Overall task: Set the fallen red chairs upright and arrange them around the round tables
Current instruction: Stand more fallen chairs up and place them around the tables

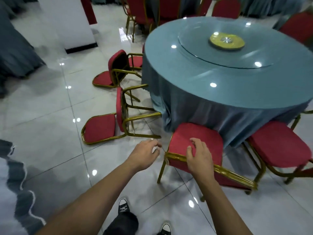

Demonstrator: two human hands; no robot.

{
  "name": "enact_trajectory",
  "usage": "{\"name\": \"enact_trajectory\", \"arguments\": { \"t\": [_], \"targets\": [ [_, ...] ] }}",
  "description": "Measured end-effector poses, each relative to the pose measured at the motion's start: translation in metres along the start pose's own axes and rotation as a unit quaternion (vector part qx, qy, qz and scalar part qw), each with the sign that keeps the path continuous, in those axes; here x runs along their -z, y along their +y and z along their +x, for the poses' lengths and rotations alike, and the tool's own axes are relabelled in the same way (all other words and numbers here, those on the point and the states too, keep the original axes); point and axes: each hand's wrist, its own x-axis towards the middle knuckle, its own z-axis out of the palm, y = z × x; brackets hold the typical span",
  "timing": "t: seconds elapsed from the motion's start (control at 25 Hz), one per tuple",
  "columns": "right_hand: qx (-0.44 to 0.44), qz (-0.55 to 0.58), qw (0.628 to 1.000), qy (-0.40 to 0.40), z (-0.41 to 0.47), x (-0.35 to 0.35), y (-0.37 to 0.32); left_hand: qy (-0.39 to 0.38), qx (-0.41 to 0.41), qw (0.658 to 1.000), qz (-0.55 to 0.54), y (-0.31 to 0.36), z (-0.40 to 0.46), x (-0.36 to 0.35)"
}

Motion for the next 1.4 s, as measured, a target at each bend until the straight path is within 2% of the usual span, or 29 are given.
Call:
{"name": "enact_trajectory", "arguments": {
  "t": [0.24, 0.6, 0.96, 1.2, 1.4],
  "targets": [
    [0.066, -0.005, 0.994, -0.088, 0.049, -0.075, -0.112, 0.072, 0.056, 0.995, -0.037, -0.094, -0.002, 0.083],
    [0.079, 0.029, 0.990, -0.114, 0.091, -0.238, -0.303, 0.119, 0.105, 0.987, -0.032, -0.279, 0.003, 0.222],
    [0.119, 0.037, 0.980, -0.155, 0.163, -0.358, -0.439, 0.164, 0.134, 0.976, -0.058, -0.424, 0.036, 0.328],
    [0.089, 0.069, 0.978, -0.173, 0.249, -0.454, -0.505, 0.137, 0.126, 0.981, -0.049, -0.501, 0.112, 0.397],
    [0.037, 0.098, 0.979, -0.177, 0.334, -0.517, -0.567, 0.088, 0.131, 0.987, 0.007, -0.560, 0.184, 0.487]
  ]
}}
